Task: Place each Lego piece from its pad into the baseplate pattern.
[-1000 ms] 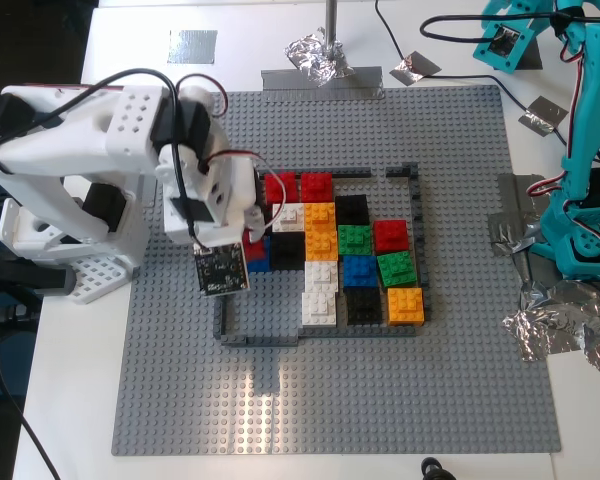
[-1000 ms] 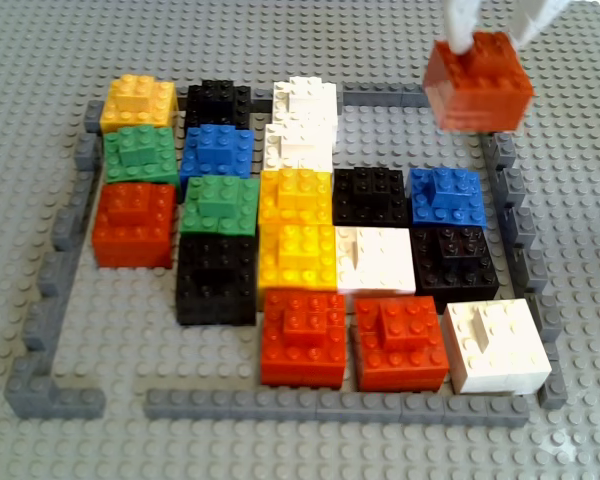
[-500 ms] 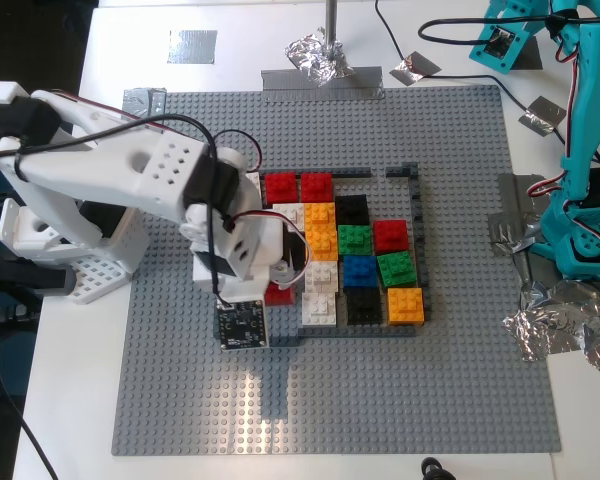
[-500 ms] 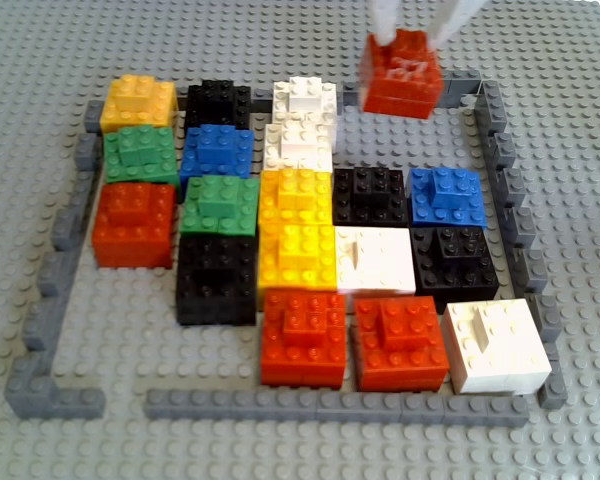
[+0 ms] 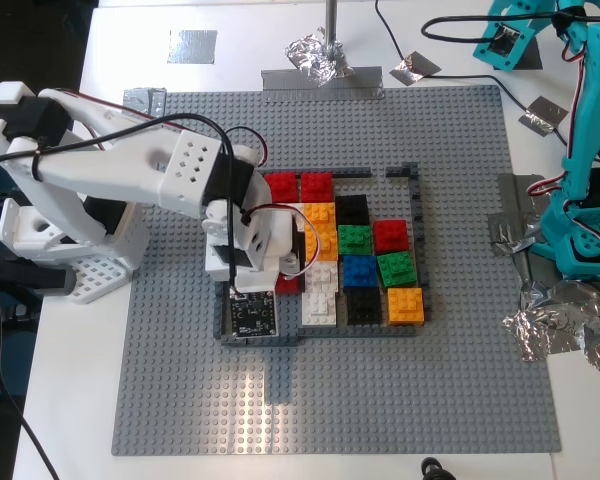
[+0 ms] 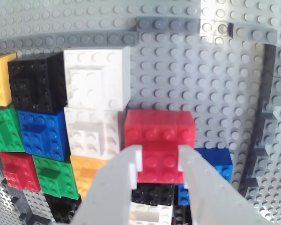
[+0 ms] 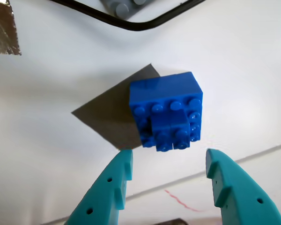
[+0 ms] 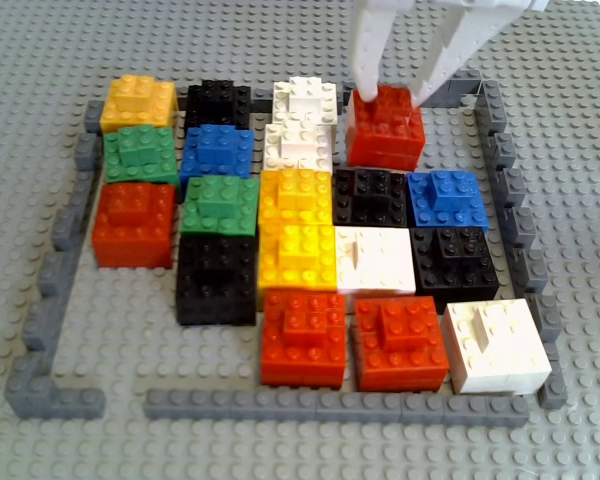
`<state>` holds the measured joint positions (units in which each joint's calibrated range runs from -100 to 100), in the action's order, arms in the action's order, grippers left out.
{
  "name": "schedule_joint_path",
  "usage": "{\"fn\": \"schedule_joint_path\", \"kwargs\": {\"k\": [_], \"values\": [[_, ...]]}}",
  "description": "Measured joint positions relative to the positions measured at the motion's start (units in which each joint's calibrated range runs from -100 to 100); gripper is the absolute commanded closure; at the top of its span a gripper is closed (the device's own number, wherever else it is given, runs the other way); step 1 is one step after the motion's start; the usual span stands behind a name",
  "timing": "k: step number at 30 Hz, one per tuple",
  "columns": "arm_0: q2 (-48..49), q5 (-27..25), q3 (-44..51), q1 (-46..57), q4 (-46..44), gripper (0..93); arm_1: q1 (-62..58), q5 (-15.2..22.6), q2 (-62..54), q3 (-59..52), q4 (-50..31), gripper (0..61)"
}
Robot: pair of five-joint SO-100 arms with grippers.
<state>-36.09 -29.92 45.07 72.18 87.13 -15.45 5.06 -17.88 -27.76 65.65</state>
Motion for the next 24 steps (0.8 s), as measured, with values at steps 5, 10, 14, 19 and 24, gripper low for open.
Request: {"fn": "schedule_joint_path", "kwargs": {"k": [5,10,14,19,24], "values": [[1.3,0.0,-0.6,0.0,0.0,75.2,0.5,-0.2,0.7,-0.3,-1.1,61.2],[1.3,0.0,-0.8,0.0,0.0,75.1,0.0,-0.4,1.2,-1.1,-2.4,61.2],[1.3,0.0,-0.8,0.0,0.0,75.4,0.5,-0.4,2.1,-1.2,-3.3,61.2],[0.9,-0.9,-0.8,0.0,0.0,75.5,0.5,-0.4,2.6,-1.2,-3.9,61.2],[0.8,-1.5,-0.8,-0.1,0.0,75.5,0.5,-0.4,3.1,-1.2,-4.3,61.2]]}}
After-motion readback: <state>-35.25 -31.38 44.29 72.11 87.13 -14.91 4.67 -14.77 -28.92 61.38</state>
